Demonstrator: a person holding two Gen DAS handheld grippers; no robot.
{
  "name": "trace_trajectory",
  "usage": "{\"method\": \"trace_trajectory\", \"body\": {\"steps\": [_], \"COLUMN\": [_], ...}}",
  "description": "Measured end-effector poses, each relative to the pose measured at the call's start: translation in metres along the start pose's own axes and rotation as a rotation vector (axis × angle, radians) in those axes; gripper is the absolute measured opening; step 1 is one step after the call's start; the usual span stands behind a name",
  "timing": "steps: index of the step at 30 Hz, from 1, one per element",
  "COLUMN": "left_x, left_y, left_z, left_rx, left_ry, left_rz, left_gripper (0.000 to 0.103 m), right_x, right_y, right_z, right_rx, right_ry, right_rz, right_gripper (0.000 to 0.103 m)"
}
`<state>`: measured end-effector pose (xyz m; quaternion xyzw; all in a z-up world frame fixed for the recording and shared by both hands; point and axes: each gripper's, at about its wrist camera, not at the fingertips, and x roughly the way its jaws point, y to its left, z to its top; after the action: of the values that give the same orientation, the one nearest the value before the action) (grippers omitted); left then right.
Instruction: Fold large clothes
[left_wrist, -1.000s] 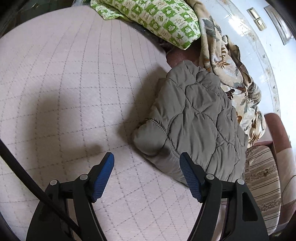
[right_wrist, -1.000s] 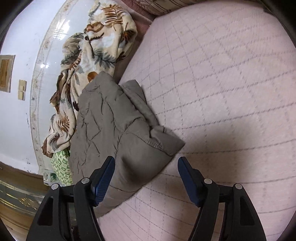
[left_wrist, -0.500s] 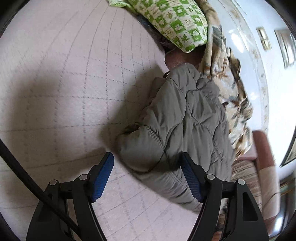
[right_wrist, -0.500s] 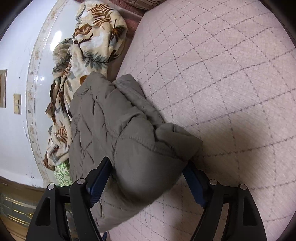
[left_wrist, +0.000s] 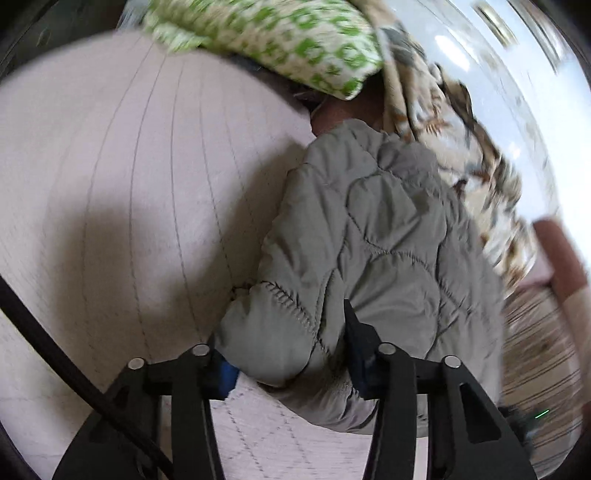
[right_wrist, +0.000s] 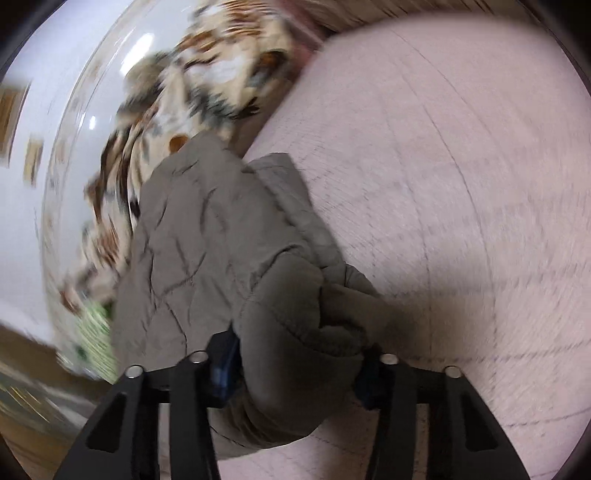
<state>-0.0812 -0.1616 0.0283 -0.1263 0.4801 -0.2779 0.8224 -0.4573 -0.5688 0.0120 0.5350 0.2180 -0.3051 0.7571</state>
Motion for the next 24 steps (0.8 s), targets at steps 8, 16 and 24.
{"method": "trace_trajectory", "body": {"steps": [8,16,24], "left_x": [-0.001,-0.001,-0.002], "left_y": [-0.036,-0.046,-0.058], "left_z": [-0.009,-0.010,-0.018], "left_rx": [0.287,0.361,0.430], "left_ry": [-0.076,-0.102,-0.132], "left_rz": [0.221,0.284,0.344], "left_gripper": [0.044,0.044,0.044], "right_x": [-0.005,-0.001,-0.001], "right_y": [0.076,0.095,0.095], "right_z": [-0.026,-0.038,-0.040], "right_rx": [-0.527,-0.701,-0.716], "right_ry": [-0.114,-0.157,-0.158], "right_rz": [-0.332,-0.428,-0.435], "right_gripper": [0.041,0.041,0.041]}}
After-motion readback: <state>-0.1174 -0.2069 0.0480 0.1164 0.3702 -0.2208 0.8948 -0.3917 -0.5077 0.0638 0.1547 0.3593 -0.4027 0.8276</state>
